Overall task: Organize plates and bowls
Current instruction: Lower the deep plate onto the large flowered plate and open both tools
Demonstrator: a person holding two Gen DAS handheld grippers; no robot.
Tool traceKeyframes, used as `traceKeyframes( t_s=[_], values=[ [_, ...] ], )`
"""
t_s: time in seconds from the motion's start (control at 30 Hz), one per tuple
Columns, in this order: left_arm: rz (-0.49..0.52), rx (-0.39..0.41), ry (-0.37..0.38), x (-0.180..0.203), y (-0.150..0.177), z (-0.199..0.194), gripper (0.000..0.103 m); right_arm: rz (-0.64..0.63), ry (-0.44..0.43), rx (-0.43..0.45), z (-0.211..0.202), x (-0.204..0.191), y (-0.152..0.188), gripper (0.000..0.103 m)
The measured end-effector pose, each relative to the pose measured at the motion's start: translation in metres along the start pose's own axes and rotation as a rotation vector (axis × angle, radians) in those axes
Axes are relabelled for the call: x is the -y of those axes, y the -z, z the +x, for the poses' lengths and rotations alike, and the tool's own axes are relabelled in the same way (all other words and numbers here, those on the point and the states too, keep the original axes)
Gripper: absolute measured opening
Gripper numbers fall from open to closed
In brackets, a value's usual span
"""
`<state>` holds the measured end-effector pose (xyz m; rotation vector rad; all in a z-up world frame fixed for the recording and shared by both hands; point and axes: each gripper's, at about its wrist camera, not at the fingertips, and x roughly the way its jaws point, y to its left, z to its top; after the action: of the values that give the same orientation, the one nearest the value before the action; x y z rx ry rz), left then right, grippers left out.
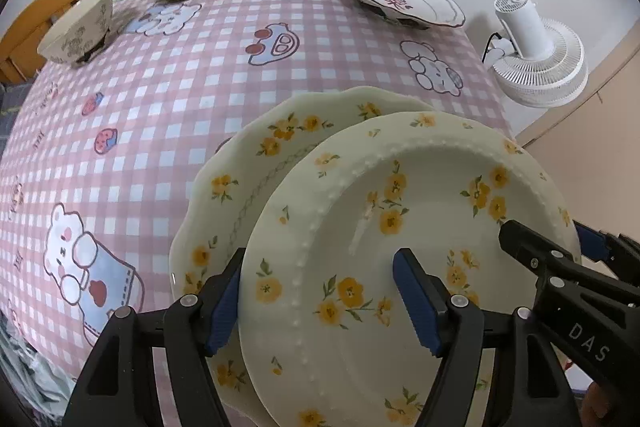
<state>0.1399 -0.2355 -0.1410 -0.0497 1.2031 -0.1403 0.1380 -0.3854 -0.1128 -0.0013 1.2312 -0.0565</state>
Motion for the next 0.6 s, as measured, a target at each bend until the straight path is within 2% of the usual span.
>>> traceKeyframes(
  t_s=[0.3, 0.6],
  values=[
    [0.005, 0.028, -0.076, 0.006, 0.0, 0.002, 0.075, -0.004, -0.001, -0.014, 0.008, 0.001, 0.0, 0.06],
    [0.032, 0.021, -0.163, 0.011, -0.003, 0.003, 0.076, 0.012, -0.033, -0.002, 0.004, 0.003, 0.007, 0.058]
  ],
)
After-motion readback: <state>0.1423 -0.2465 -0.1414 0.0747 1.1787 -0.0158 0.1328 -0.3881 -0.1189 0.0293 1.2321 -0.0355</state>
